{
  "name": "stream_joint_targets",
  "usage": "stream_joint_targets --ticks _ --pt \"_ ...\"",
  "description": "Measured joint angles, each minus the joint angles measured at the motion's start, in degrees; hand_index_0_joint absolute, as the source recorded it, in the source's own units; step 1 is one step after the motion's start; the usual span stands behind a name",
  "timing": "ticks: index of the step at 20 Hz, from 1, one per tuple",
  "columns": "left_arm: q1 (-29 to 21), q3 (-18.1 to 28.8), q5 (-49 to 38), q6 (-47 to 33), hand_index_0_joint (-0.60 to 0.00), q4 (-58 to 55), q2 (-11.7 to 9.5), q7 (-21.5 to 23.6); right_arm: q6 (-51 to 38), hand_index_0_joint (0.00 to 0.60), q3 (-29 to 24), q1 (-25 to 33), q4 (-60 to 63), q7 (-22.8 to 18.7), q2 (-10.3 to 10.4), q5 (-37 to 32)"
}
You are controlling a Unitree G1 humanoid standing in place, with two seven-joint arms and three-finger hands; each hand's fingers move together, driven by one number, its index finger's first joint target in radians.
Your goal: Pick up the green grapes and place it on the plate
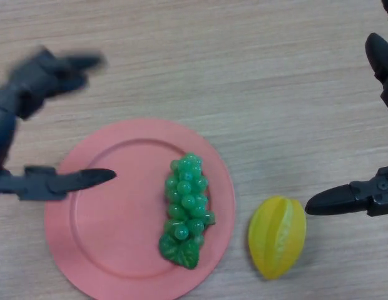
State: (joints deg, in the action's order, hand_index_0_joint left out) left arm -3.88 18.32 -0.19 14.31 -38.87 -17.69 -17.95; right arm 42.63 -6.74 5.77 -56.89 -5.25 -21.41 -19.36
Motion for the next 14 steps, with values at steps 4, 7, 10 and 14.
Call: stream_joint_targets --ticks 4,7,10,14 --pt "-0.2 5.3 -7.9 0.2 0.000 3.9 -0.7 8.9 0.3 0.000 0.6 1.6 0.0 1.1 1.2 0.4" --pt "0.6 5.3 -13.7 1.3 0.000 6.5 -1.2 11.0 1.6 0.000 2.3 2.3 0.0 2.1 2.5 4.6" --pt "1.9 5.4 -16.7 1.3 0.000 6.5 -1.3 12.1 3.2 0.000 2.7 4.1 0.0 2.5 2.6 4.7" --pt "3.1 5.6 -23.5 13.1 0.000 2.2 -1.3 13.0 5.9 0.000 2.7 5.6 0.0 3.0 3.3 4.7"
